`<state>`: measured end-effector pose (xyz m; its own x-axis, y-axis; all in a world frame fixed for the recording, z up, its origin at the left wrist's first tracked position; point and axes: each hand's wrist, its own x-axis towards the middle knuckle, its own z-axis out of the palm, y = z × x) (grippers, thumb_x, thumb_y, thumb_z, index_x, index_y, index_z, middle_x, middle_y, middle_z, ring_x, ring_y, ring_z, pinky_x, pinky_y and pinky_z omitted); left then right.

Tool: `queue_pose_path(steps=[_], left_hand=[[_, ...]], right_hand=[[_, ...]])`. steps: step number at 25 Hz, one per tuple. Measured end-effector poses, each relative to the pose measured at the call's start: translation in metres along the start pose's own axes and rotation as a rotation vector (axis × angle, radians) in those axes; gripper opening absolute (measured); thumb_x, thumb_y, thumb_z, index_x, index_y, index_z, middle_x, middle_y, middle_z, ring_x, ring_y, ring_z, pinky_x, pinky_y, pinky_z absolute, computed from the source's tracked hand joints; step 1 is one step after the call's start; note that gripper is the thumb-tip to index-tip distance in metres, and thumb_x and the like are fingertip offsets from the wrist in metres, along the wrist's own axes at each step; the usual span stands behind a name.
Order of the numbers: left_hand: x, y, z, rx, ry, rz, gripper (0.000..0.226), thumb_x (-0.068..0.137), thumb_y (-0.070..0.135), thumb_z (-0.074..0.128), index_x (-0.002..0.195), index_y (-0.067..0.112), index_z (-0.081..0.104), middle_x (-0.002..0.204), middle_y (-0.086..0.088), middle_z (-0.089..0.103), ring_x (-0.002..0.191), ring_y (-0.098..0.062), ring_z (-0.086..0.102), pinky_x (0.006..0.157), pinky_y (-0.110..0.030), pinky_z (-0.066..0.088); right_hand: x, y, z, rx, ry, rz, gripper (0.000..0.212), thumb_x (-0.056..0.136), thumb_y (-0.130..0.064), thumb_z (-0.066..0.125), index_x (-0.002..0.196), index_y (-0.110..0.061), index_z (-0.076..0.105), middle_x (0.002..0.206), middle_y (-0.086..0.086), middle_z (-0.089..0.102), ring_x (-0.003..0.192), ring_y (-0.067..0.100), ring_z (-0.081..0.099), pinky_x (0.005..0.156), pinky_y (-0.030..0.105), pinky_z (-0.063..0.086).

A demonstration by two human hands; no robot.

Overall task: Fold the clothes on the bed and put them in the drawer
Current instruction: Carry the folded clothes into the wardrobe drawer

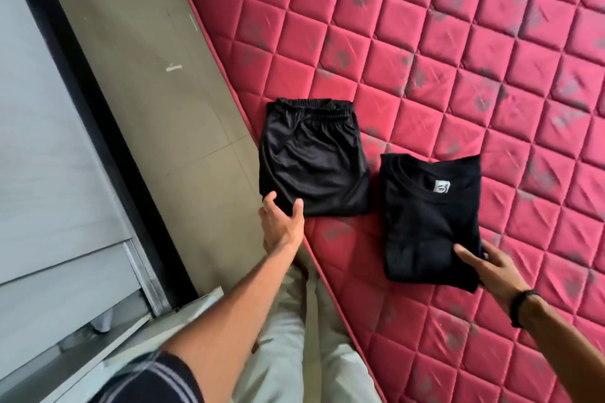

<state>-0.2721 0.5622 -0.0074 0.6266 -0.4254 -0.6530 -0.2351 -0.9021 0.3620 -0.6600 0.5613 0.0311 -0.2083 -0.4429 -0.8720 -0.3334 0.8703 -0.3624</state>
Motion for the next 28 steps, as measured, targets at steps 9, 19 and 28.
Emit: queue_pose_path(steps=[9,19,28], left_hand=[[0.033,0.016,0.002,-0.771,-0.207,-0.726,0.074,0.078,0.046,0.087,0.132,0.011,0.052,0.117,-0.012,0.055,0.107,-0.029,0.057,0.094,-0.042,0.056],[0.063,0.025,-0.05,-0.829,-0.33,-0.57,0.031,0.078,0.019,0.086,0.103,0.018,0.068,0.102,-0.006,0.073,0.086,-0.021,0.067,0.077,-0.033,0.053],[-0.032,-0.061,-0.139,-0.915,-0.227,-0.439,0.031,0.079,0.016,0.084,0.108,0.014,0.072,0.101,-0.006,0.076,0.096,-0.024,0.072,0.087,-0.037,0.06]], right_hand=[[-0.022,-0.1,0.11,-0.36,0.215,-0.543,0.036,0.087,-0.022,0.077,0.119,-0.017,0.062,0.101,0.009,0.069,0.091,0.027,0.068,0.086,0.051,0.056],[0.03,-0.176,0.219,-0.283,0.027,-0.017,0.098,0.069,-0.038,0.09,0.144,-0.01,0.033,0.137,0.017,0.056,0.117,0.036,0.062,0.097,0.041,0.053],[-0.081,-0.162,0.207,-0.115,-0.451,-0.053,0.035,0.082,0.0,0.075,0.116,0.001,0.071,0.103,0.022,0.075,0.082,0.032,0.076,0.069,0.044,0.064]])
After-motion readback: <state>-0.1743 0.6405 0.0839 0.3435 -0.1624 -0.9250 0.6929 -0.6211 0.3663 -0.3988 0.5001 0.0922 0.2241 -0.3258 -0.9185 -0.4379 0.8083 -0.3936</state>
